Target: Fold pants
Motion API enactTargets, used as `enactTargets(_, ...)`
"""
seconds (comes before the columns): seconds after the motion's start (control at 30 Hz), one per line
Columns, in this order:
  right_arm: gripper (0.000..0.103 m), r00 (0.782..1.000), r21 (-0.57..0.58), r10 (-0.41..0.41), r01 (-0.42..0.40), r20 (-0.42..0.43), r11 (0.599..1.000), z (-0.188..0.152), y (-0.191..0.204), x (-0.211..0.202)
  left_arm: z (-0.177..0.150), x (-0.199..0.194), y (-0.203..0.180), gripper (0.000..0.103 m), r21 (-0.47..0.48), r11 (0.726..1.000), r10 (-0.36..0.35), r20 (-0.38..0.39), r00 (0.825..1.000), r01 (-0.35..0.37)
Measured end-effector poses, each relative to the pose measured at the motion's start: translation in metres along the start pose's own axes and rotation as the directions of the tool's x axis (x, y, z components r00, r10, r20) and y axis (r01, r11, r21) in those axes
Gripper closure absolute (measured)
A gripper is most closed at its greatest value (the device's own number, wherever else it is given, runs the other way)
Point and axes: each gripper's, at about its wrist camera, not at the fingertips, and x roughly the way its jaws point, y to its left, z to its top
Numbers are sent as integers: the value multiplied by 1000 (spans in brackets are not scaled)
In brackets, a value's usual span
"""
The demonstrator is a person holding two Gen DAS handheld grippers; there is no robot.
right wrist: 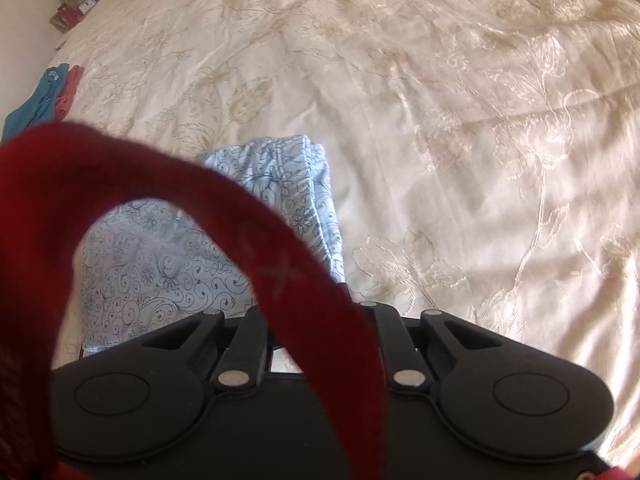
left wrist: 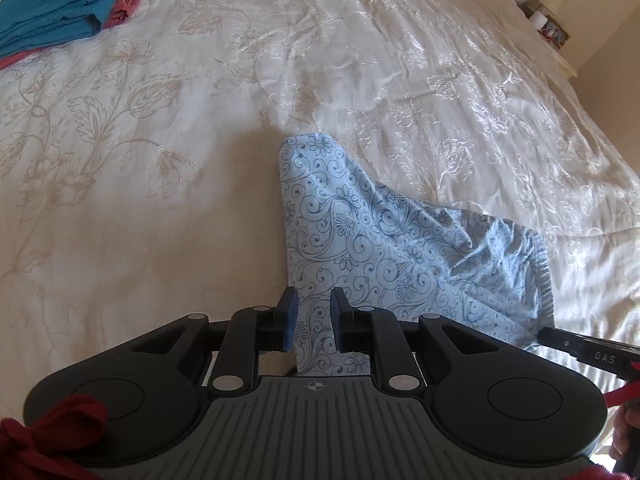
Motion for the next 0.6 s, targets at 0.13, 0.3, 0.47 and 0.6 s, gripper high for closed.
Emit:
enactTargets(0.13, 72, 997, -68, 78, -77, -1, 995, 4, 12, -4, 5, 2, -12, 86, 20, 1000, -16, 4, 1000, 15)
enactTargets(0.3, 68, 993, -111, 82, -73, 84, 991, 15, 17, -22, 17, 0, -25, 86, 36, 999, -18, 26, 999, 17)
enactTargets(0.47, 61, 989, -109, 94, -82, 114, 991, 45, 10, -17, 34, 13, -31, 86, 40, 999, -17, 14, 1000, 16)
enactTargets(0.6, 59, 988, -115, 110, -97, 110, 989, 60, 7, -4, 42, 26, -30, 86, 51, 999, -9, -2, 1000, 9)
